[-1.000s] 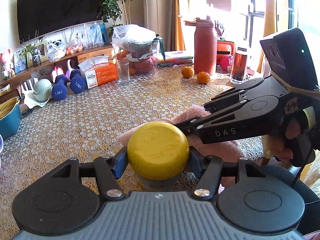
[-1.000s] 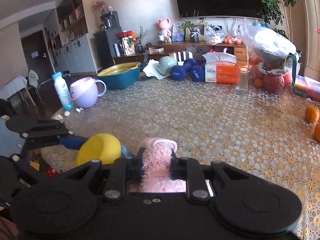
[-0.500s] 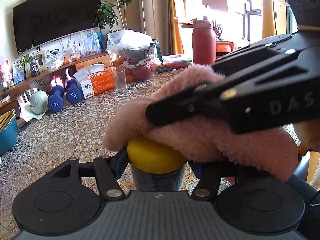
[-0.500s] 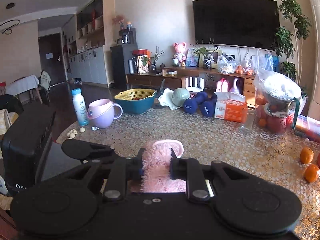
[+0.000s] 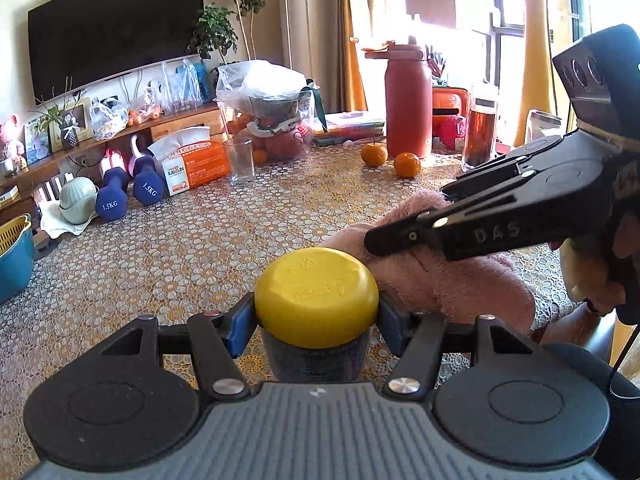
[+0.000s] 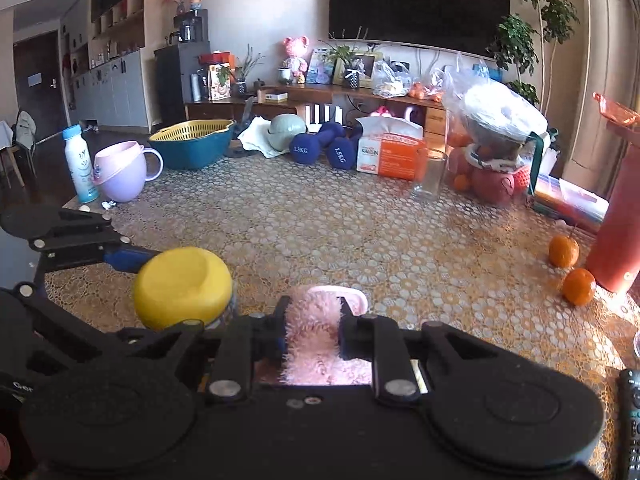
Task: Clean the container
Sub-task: 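Wipe the bottle cap and body with the towel in the right gripper, then open the right gripper and let the towel drop onto the table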
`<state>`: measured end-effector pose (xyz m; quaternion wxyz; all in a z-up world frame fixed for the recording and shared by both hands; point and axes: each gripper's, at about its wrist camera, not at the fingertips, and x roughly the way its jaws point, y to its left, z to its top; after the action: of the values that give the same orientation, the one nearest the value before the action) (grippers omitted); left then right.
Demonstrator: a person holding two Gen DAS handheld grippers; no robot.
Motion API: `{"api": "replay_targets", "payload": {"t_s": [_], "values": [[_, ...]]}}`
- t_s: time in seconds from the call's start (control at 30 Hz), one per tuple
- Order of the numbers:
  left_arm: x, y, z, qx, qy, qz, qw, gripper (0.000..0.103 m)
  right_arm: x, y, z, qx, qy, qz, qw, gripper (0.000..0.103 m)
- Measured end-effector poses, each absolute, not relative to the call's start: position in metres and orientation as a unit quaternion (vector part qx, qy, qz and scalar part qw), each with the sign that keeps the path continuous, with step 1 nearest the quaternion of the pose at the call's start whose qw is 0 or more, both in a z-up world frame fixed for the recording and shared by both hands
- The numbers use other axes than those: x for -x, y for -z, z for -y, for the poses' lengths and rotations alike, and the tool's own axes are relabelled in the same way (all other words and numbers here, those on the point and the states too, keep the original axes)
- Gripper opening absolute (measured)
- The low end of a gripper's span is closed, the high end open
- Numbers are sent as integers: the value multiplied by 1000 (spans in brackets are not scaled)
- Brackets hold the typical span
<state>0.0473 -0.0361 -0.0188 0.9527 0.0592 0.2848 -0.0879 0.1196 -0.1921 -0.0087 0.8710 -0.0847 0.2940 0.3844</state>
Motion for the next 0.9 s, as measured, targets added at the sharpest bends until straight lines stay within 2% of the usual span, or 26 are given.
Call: {"api": "replay_targets", "payload": {"t_s": [0.2,0.37,0.53,0.63,0.77,0.9], "values": [[-47,19,35,-59,87,-284,953,62,-135,12,211,-95,-442,-337,826,20],[-46,19,37,-64,90,-282,953,62,-152,36,213,-149,-426,-376,809,20],[-45,19,40,-72,90,-280,953,62,-154,55,210,-137,-415,-394,808,20],[-46,19,39,-71,89,-282,953,62,-146,53,206,-80,-403,-386,826,20],[-46,19,40,-74,88,-283,952,62,-132,40,207,4,-363,-350,864,20],[-45,20,42,-79,87,-281,953,62,-121,10,219,-3,-366,-304,879,16]]}}
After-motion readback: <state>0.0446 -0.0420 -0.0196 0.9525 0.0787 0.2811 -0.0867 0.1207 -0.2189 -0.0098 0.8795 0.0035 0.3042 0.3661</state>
